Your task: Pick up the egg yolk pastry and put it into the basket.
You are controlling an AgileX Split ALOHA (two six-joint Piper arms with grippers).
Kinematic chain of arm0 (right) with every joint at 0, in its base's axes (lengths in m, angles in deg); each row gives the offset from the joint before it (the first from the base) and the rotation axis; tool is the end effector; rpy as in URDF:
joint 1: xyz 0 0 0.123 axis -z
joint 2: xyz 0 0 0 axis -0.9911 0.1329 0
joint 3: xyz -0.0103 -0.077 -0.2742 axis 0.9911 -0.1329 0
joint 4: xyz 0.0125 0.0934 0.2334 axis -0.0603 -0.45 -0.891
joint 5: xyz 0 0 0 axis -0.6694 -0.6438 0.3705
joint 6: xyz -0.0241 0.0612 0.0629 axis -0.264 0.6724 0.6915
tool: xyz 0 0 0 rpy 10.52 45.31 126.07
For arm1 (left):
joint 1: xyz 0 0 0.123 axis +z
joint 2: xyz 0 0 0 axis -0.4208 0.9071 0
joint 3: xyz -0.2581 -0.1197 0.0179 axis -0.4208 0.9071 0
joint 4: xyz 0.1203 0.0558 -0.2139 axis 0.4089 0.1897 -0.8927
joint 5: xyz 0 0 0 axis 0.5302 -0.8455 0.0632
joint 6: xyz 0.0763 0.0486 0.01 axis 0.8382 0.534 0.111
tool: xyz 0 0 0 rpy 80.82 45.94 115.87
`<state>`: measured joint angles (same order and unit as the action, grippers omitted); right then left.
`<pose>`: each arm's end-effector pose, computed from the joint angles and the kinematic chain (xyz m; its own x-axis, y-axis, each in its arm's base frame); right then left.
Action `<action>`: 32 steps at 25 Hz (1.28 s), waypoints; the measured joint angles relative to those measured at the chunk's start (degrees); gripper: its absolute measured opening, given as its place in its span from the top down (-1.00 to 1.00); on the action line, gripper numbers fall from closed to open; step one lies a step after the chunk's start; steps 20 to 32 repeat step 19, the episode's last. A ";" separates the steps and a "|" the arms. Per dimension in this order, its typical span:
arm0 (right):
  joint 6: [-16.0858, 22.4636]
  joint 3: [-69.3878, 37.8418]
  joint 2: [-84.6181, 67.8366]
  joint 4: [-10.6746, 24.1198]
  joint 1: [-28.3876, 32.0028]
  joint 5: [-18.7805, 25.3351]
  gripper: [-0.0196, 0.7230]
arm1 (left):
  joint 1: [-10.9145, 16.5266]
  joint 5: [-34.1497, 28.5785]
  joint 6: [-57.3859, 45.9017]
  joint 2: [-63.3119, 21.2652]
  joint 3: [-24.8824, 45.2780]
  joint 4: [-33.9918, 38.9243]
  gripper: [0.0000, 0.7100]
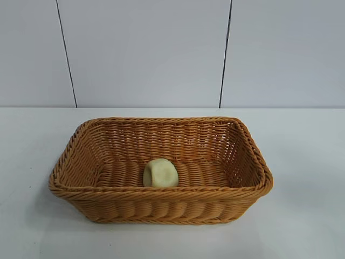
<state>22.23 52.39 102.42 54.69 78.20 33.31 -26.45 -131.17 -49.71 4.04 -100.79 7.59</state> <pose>0.0516 0.0038 0.2702 -0.7170 -0.0240 -0.6967 -0.0525 0.9984 0.0196 -0.0053 -0.0005 0.2752 -0.4673 -0.0326 -0.8835 0.0125 0.9990 -0.0435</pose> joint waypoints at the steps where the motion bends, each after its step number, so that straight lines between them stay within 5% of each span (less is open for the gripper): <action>1: 0.00 0.00 -1.94 0.00 0.00 0.00 -0.86 | 0.00 0.00 0.00 0.00 0.00 0.00 -0.87; 11: -0.06 -0.07 -20.52 0.00 0.00 0.00 -0.86 | 0.00 0.00 0.00 0.00 0.00 0.00 -0.87; 32: -0.06 -0.07 -20.64 0.00 0.00 0.06 -0.86 | 0.00 0.00 0.00 0.00 0.00 0.00 -0.87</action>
